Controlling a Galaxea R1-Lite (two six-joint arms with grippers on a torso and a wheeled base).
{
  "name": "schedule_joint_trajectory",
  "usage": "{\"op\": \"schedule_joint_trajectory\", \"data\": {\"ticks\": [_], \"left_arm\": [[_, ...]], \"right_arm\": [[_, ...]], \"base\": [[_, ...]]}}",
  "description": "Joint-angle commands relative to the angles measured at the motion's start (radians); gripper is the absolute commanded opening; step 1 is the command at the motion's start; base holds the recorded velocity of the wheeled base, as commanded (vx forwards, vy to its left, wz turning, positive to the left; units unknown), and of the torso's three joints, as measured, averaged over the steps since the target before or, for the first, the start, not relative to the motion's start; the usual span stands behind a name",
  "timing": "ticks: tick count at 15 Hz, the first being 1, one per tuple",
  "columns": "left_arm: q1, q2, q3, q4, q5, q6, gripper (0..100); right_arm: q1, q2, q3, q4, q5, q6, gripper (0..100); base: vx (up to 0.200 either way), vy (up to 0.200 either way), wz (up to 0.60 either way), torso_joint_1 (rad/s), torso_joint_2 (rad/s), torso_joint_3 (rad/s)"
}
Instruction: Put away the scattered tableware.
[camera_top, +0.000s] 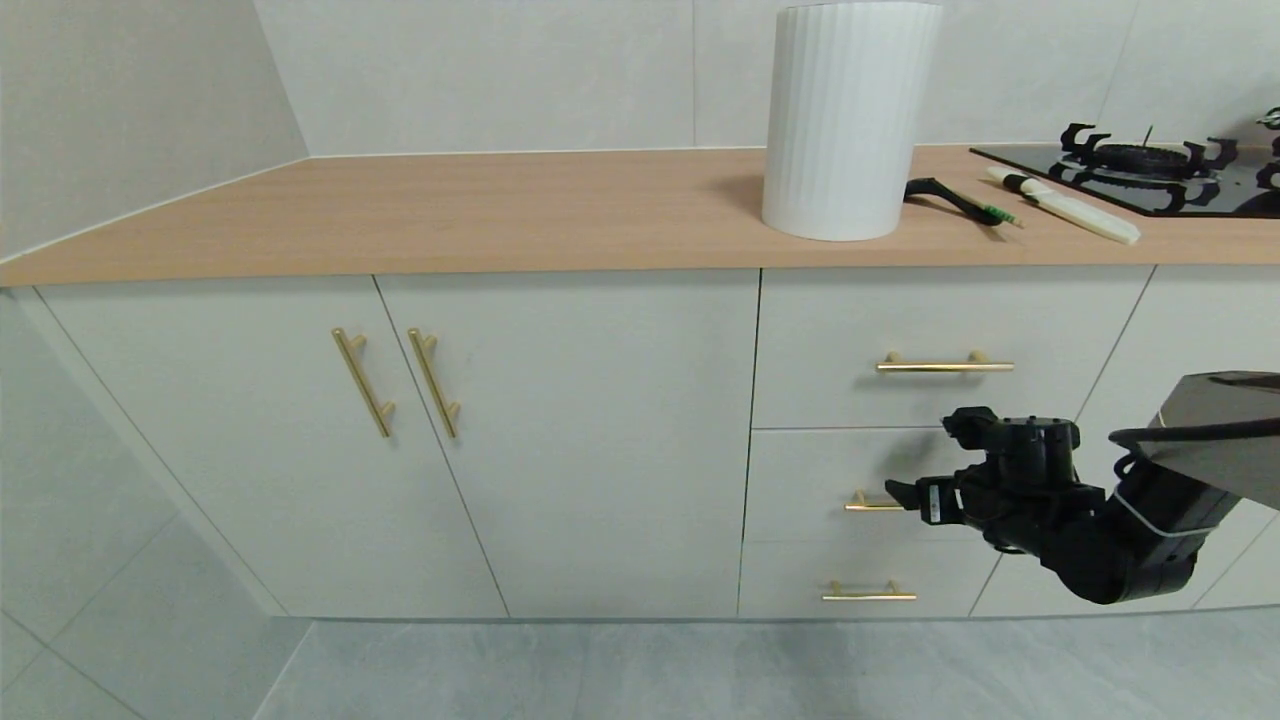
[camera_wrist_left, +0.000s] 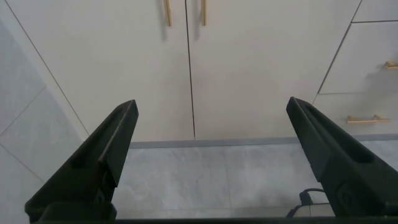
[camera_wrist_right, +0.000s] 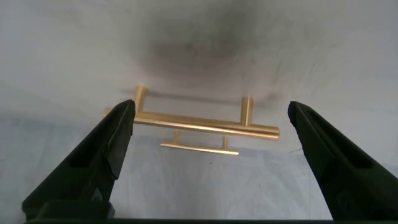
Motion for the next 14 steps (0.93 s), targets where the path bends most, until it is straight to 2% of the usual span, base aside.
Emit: {"op": "schedule_joint_trajectory", "data": {"ticks": [1,4,7,14], "left_arm": [[0.001,0.000,0.000,0.000,0.000,0.000,100],[0.000,0.000,0.000,0.000,0.000,0.000,100],[0.000,0.000,0.000,0.000,0.000,0.000,100],[0.000,0.000,0.000,0.000,0.000,0.000,100]], "right_arm": [[-0.001,0.041,-0.020,-0.002,-0.004,-0.001,100],[-0.011,0.061,-0.032,-0.004,-0.010,-0.001,100],[-0.009,0.122,-0.080,-0.005,-0.075,-0.001,100],[-0.009,0.152,-0.085,-0.005,-0.079,-0.002,100]], "base": [[0.000,0.000,0.00,0.000,0.00,0.000],[0.000,0.000,0.00,0.000,0.00,0.000],[0.000,0.000,0.00,0.000,0.00,0.000],[0.000,0.000,0.00,0.000,0.00,0.000]]}}
